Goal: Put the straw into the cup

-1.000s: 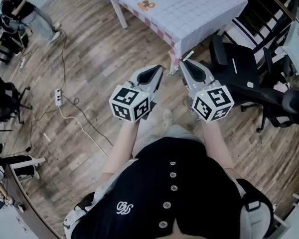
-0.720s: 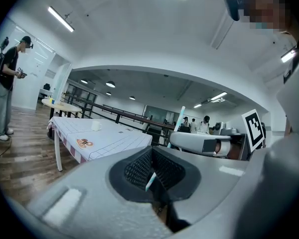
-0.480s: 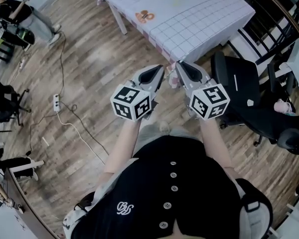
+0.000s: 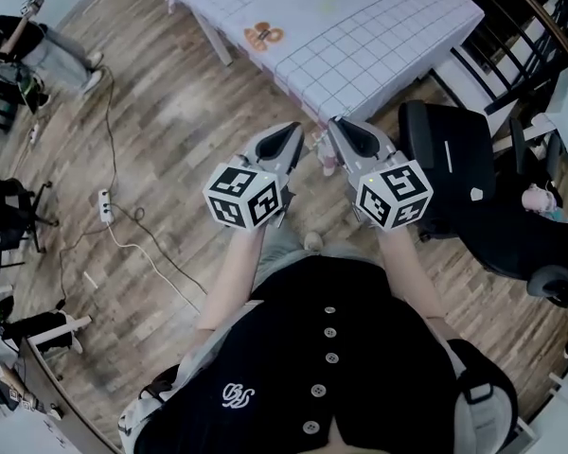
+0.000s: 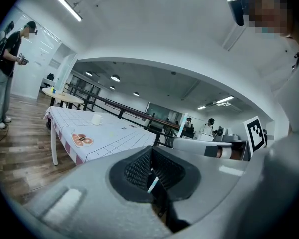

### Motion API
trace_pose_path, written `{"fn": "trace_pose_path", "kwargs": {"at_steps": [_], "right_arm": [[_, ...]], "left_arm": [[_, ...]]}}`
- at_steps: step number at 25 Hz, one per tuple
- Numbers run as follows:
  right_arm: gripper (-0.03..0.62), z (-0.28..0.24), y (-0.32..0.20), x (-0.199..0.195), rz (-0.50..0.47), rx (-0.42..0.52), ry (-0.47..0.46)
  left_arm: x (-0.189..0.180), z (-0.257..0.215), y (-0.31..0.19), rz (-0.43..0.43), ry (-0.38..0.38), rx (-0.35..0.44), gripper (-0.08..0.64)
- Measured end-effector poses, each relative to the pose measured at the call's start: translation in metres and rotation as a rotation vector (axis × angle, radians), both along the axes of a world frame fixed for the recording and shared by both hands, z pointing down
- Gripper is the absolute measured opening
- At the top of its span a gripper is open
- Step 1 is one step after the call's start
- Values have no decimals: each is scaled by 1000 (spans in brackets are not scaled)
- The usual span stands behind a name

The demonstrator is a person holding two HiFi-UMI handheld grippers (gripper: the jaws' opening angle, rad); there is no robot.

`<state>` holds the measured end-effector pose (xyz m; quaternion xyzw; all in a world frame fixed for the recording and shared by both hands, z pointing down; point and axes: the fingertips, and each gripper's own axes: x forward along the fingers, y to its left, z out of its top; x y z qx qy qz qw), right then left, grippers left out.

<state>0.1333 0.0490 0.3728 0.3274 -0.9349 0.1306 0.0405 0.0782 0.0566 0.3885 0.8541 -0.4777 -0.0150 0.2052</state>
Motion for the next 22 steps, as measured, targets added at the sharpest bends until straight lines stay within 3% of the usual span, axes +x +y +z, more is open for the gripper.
{"fn": "trace_pose_path", "kwargs": {"at_steps": [6, 22], "right_arm": [[23, 7, -51, -19, 49, 4, 0], [23, -10, -195, -129, 152, 33, -32]], "left_arm": [[-20, 4, -52, 43, -5, 5, -2], [-122, -23, -213, 201, -77, 49, -2]]}}
